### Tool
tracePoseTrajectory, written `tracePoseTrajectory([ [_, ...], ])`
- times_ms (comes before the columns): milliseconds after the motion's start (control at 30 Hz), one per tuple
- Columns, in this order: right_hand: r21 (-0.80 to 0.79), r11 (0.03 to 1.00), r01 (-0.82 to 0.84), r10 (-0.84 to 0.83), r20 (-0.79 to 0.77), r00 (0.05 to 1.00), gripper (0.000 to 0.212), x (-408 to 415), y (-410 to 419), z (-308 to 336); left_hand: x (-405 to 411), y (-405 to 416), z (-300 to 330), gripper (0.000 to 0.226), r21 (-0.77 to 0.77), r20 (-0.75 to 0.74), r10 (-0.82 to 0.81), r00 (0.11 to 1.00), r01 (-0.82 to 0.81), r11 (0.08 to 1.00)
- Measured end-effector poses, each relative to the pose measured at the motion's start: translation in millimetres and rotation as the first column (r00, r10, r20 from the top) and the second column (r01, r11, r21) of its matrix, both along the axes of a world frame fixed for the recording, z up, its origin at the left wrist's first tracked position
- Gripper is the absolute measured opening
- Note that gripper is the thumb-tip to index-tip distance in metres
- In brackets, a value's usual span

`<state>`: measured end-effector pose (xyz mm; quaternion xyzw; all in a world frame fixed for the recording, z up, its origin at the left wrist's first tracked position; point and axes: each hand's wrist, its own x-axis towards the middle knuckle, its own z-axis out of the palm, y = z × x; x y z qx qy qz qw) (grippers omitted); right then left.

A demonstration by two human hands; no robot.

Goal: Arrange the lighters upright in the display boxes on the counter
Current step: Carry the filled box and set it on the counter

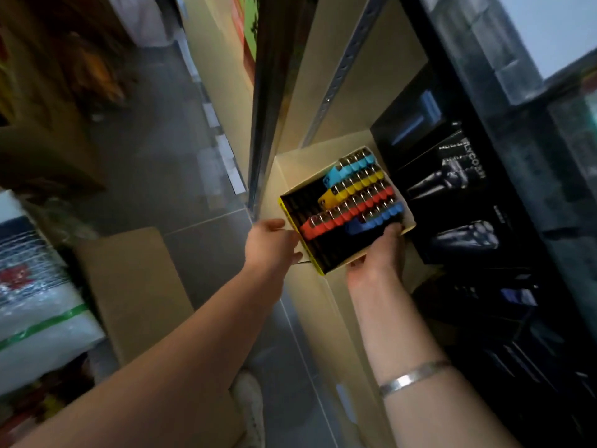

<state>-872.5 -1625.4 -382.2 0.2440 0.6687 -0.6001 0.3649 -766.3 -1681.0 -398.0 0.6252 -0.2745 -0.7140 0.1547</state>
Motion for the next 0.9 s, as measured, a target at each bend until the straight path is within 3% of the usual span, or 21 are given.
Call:
tracePoseTrajectory([
  [167, -0.041, 0.999, 0.006, -0.008, -0.034, 0.999, 0.038, -6.6, -5.0, -0.7, -8.7, -4.5, 0.9, 0.032, -0.166, -0.033, -0.046, 0.998, 0.040, 0.985],
  [400, -0.040, 0.990, -0.135, 0.119, -0.275, 0.954, 0.064, -5.4, -22.2, -4.4, -23.1, -24.5, 11.5, 0.039, -0.322, -0.088, -0.197, 0.976, 0.159, 0.933],
  [600, -0.010, 0.979, -0.205, 0.193, -0.296, 0.936, 0.076, 3.0, -21.3, 1.4, -16.0, -29.9, 7.5, 0.050, -0.278, -0.189, -0.186, 0.964, 0.129, 0.952],
  [733, -0.010, 0.978, -0.209, 0.199, -0.267, 0.943, 0.077, 2.7, -19.9, 6.0, -10.1, -33.6, 7.9, 0.051, -0.158, -0.260, -0.172, 0.950, 0.134, 0.978],
  [900, 0.067, 0.976, -0.205, 0.216, -0.277, 0.936, 0.061, 20.0, -11.1, 14.8, 10.6, -24.4, 21.3, 0.048, -0.176, -0.098, -0.245, 0.965, 0.225, 0.958],
])
